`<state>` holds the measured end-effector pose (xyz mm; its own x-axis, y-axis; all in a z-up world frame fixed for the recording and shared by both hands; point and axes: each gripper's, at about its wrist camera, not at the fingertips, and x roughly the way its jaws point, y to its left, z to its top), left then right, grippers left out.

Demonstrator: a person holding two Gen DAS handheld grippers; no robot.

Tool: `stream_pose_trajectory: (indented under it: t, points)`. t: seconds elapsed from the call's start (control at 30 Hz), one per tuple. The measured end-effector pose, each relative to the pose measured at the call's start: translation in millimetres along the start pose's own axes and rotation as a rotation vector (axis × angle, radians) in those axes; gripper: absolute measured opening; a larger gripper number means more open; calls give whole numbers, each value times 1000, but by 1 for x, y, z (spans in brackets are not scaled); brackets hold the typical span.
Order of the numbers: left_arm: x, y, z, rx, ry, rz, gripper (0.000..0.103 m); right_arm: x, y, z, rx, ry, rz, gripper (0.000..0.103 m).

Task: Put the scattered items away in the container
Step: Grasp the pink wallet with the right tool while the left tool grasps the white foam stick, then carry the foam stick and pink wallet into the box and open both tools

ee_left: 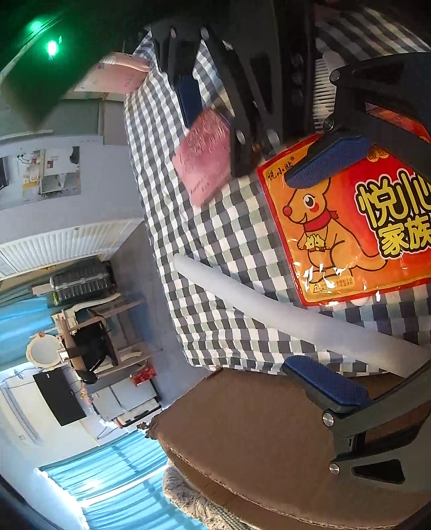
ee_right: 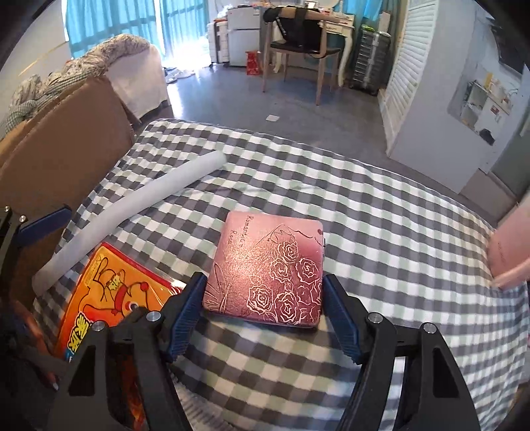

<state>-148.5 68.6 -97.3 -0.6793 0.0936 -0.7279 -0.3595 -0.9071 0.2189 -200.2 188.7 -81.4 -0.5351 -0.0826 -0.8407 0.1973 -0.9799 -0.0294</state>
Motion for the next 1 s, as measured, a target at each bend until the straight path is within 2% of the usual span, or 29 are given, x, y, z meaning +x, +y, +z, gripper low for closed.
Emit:
stream_pose_trajectory:
  t: [0.17,0.33,0.43,0.47,0.5,0.57,0.67,0.73,0.83,1.0]
  points:
    - [7,5,6,-51,26,-47,103,-19,-19,-1,23,-29,-27,70]
    - [19,13,13,-123,72,-96,101,-19,-37,-5,38,-18,-70,70]
    - [19,19,13,-153,85,-91,83,-17,-41,-10,50,-3,-72,70]
    - [19,22,13,-166,88,-88,69,-17,-42,-11,53,1,-71,70]
    - [18,25,12,-177,91,-77,62,-16,-42,-11,54,4,-69,70]
    - [16,32,10,-195,101,-34,28,-16,-42,-12,52,5,-69,70]
    - [8,44,8,-239,99,-12,10,-19,-42,-13,52,-3,-62,70]
    - [-2,49,8,-259,74,-17,5,-22,-41,-14,51,-9,-57,70]
    - [-18,45,12,-235,34,-29,4,-29,-39,-16,47,-19,-52,70]
    - [-20,40,8,-204,42,-36,4,-39,-38,-18,50,-38,-39,70]
